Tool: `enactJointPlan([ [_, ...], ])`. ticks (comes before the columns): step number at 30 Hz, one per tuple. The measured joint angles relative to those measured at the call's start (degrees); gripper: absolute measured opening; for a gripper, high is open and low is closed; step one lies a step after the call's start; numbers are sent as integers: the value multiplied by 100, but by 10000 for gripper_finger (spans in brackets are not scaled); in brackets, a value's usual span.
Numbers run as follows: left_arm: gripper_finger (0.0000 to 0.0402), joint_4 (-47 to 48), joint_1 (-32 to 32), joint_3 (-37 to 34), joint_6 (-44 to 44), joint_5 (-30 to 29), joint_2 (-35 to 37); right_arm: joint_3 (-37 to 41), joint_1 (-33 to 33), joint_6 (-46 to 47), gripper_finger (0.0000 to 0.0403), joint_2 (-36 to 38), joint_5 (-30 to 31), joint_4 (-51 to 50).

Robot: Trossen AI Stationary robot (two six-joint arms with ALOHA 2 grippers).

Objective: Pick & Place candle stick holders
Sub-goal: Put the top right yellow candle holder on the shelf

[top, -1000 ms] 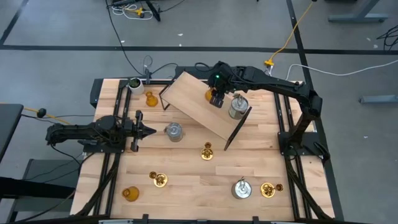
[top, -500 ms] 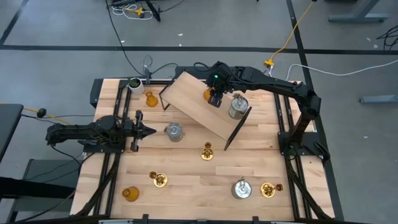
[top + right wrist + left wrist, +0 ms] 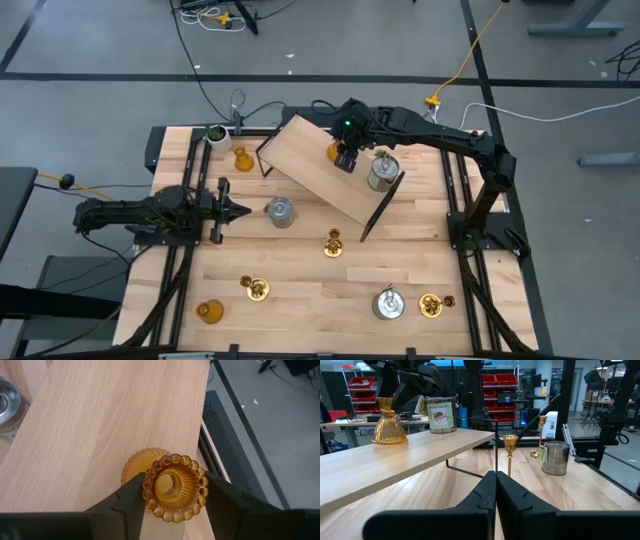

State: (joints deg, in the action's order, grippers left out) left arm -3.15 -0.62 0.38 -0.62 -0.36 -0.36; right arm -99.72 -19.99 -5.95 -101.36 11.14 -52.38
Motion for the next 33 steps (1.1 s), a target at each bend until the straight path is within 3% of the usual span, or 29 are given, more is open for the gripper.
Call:
enactJointPlan([
  [9,12,-1,-1,1,0,-1,0,0,-7,205,176,0,241,-216],
  [24,12,-1,0,0,0,0,0,0,-7,204,176,4,142,-218],
  [33,12,-1,-2,0,0,-2,0,0,-7,249,207,6,146,-200],
])
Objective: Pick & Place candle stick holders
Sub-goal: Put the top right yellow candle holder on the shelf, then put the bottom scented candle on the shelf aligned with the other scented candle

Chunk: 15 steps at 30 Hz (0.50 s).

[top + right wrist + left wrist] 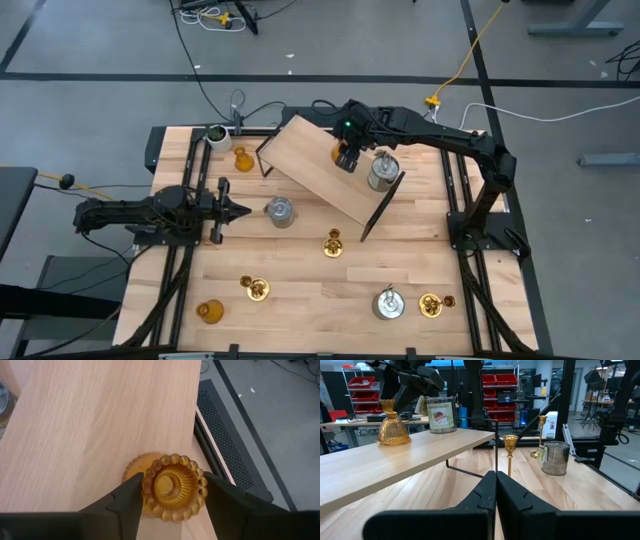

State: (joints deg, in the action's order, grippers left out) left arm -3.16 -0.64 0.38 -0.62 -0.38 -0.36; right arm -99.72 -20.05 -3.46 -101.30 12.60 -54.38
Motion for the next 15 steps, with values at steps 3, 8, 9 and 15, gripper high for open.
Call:
enactJointPlan([
  [3,12,1,2,0,0,0,0,-2,0,0,223,5,-7,5],
  [8,12,2,2,2,0,2,0,-2,0,-1,254,5,-17,48],
  [9,12,2,0,2,0,0,0,-2,0,-2,260,5,-29,82],
  [15,12,0,2,0,0,0,0,-2,0,-9,303,5,-161,224],
])
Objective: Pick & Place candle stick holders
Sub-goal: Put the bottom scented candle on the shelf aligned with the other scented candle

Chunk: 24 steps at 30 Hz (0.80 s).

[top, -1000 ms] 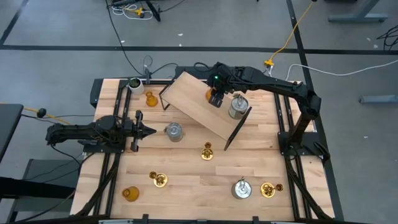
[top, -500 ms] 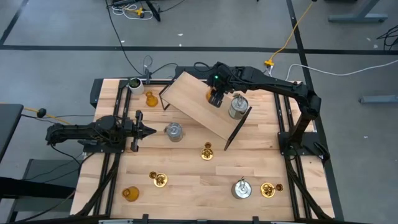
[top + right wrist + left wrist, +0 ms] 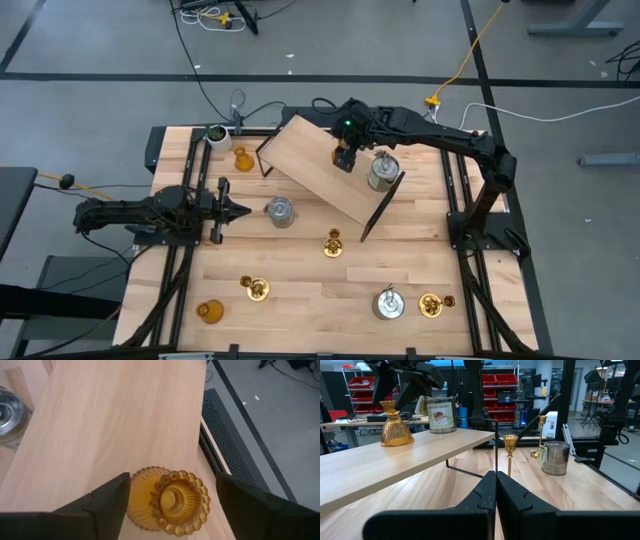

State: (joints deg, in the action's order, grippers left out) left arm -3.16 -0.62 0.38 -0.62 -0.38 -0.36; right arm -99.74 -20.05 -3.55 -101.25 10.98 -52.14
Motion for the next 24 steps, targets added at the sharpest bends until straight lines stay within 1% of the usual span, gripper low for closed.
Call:
enactJointPlan([
  [6,12,2,0,0,0,1,0,0,0,-184,332,162,0,-10],
  [11,12,1,-1,0,0,2,0,-2,0,-177,331,493,4,-23],
  [17,12,0,-2,0,0,2,0,-4,0,28,309,762,17,-337],
  [21,12,2,-2,1,0,1,0,-4,0,244,282,758,15,-726],
  [24,12,0,-2,2,0,2,0,-2,0,271,257,710,15,-798],
])
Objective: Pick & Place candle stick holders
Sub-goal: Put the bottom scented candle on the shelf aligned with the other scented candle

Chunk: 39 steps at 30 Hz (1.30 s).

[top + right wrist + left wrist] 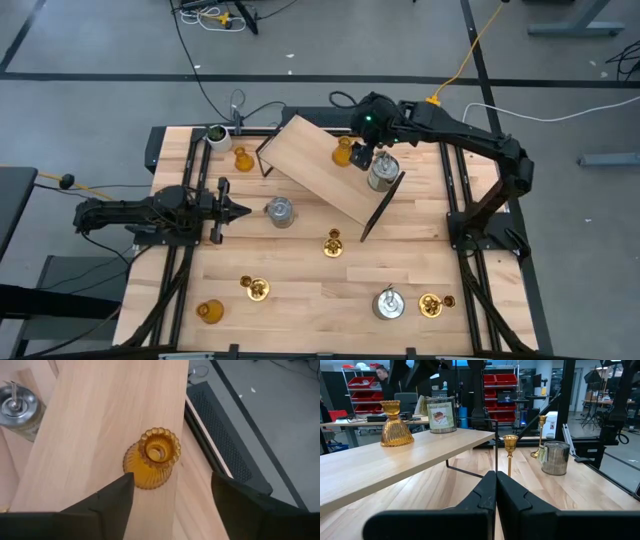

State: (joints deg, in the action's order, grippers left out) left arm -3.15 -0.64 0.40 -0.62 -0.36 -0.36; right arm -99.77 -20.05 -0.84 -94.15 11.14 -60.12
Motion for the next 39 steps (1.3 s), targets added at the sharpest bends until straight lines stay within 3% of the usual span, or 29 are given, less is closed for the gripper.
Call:
enactJointPlan([
  [13,12,0,1,-1,0,-2,0,873,79,-20,121,-57,-20,119],
  [23,12,0,1,0,0,-2,0,960,79,-173,32,-53,-20,274],
  [31,12,2,1,0,0,-2,0,960,76,-177,4,151,-20,393],
  [39,12,0,0,-2,0,-2,0,960,76,-177,8,676,-17,509],
])
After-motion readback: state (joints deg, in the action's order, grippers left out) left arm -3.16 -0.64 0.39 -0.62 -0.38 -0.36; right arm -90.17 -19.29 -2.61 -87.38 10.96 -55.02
